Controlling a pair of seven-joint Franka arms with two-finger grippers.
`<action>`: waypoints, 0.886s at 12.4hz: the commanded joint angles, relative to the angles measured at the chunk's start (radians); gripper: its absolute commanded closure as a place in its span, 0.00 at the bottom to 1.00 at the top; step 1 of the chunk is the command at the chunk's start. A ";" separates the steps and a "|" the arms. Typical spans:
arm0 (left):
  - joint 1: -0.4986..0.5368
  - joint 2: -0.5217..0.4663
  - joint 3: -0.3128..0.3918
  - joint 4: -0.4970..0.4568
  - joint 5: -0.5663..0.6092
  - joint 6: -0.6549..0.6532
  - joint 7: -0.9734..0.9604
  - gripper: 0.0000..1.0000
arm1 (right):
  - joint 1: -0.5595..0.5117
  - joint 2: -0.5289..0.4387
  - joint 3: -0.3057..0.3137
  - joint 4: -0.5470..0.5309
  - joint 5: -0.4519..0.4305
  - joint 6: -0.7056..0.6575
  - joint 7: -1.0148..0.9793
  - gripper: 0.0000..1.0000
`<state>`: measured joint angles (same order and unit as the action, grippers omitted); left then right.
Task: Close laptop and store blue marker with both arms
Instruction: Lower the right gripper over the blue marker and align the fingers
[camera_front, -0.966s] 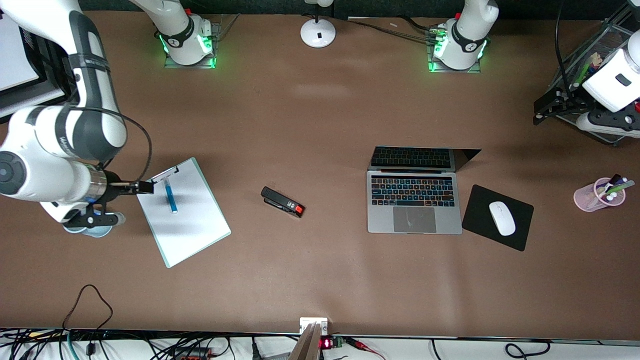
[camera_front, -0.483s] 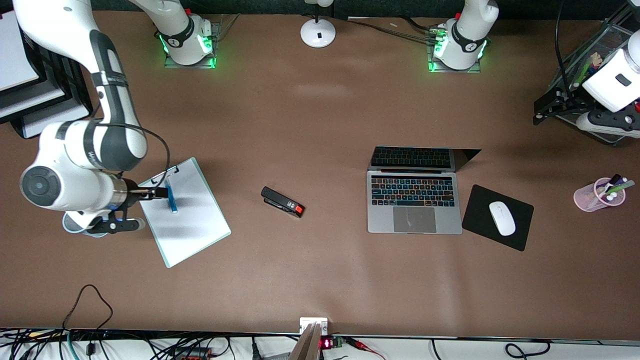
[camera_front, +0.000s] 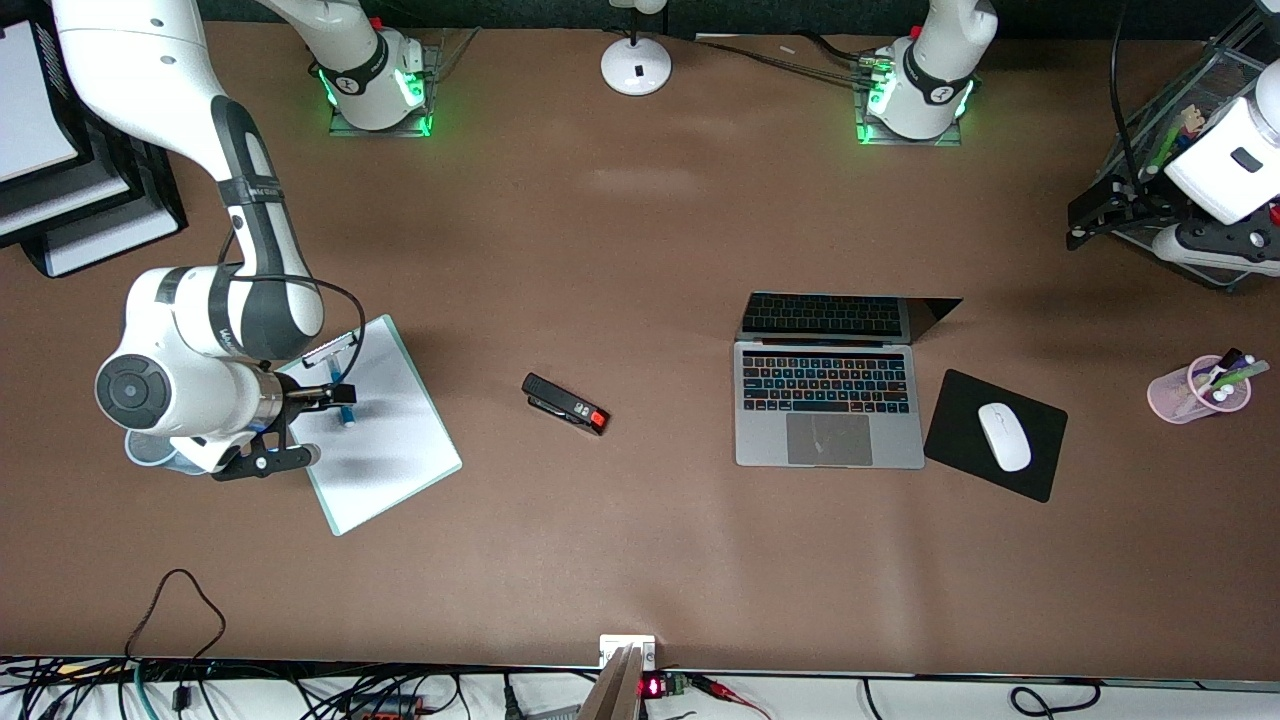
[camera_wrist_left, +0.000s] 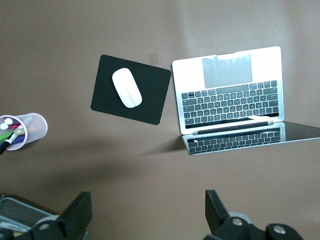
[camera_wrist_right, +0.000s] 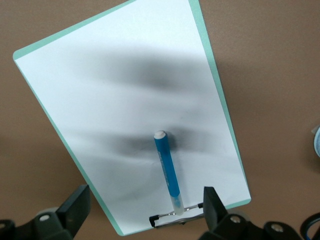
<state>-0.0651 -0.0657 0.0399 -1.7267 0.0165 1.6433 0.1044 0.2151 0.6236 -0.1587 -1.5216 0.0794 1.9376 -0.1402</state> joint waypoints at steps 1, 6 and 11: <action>-0.001 0.015 0.005 0.032 -0.007 -0.022 0.008 0.00 | 0.000 0.007 -0.004 0.012 0.019 0.004 -0.027 0.00; -0.001 0.015 0.005 0.032 -0.007 -0.022 0.008 0.00 | 0.001 0.022 -0.004 0.011 0.019 0.046 -0.059 0.00; -0.001 0.015 0.005 0.032 -0.007 -0.022 0.008 0.00 | 0.003 0.027 -0.002 0.011 0.043 0.049 -0.065 0.00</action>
<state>-0.0651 -0.0657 0.0399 -1.7267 0.0165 1.6433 0.1044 0.2153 0.6431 -0.1585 -1.5215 0.0856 1.9826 -0.1824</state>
